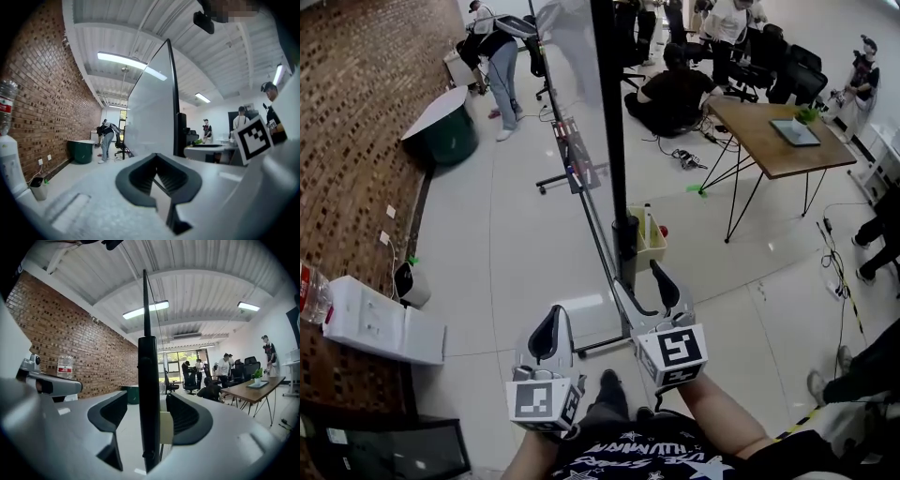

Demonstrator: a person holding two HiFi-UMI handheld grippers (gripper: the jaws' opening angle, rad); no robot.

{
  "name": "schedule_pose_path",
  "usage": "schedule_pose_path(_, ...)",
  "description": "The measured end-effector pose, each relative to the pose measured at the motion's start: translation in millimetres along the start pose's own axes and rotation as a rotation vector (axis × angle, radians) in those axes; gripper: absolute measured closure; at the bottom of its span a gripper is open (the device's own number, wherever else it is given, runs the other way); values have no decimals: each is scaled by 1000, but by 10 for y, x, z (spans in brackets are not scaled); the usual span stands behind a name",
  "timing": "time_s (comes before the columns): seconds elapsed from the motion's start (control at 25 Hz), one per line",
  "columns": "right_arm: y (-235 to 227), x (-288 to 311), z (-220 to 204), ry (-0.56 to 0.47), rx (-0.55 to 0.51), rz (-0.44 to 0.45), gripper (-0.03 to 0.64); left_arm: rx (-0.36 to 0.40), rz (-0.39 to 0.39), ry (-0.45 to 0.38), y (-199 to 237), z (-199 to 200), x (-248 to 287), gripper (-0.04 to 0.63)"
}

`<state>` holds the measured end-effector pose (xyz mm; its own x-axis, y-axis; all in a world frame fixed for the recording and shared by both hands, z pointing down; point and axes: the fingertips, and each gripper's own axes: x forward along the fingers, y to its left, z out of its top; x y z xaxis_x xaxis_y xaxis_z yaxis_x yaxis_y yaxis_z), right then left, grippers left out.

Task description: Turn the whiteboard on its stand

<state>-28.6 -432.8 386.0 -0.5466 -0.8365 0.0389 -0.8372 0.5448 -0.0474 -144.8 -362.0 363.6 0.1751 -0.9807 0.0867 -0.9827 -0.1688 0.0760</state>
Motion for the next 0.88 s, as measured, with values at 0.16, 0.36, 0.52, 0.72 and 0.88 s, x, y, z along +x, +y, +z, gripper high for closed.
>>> schedule_pose_path(0.16, -31, 247, -47, 15, -34, -16, 286, -5, -25, -1, 108, 15, 194, 589)
schedule_pose_path(0.36, -18, 546, 31, 23, -69, -40, 273, -8, -61, 3, 252, 37, 436, 589)
schedule_pose_path(0.52, -83, 693, 101, 7, -72, -80, 278, -11, -89, 0, 316, 76, 600, 589)
schedule_pose_path(0.72, -208, 734, 138, -22, -101, -163, 296, -14, -112, 4, 355, 82, 757, 589)
schedule_pose_path(0.88, -143, 695, 184, -67, -128, -187, 384, -18, -138, 8, 364, 87, 848, 589)
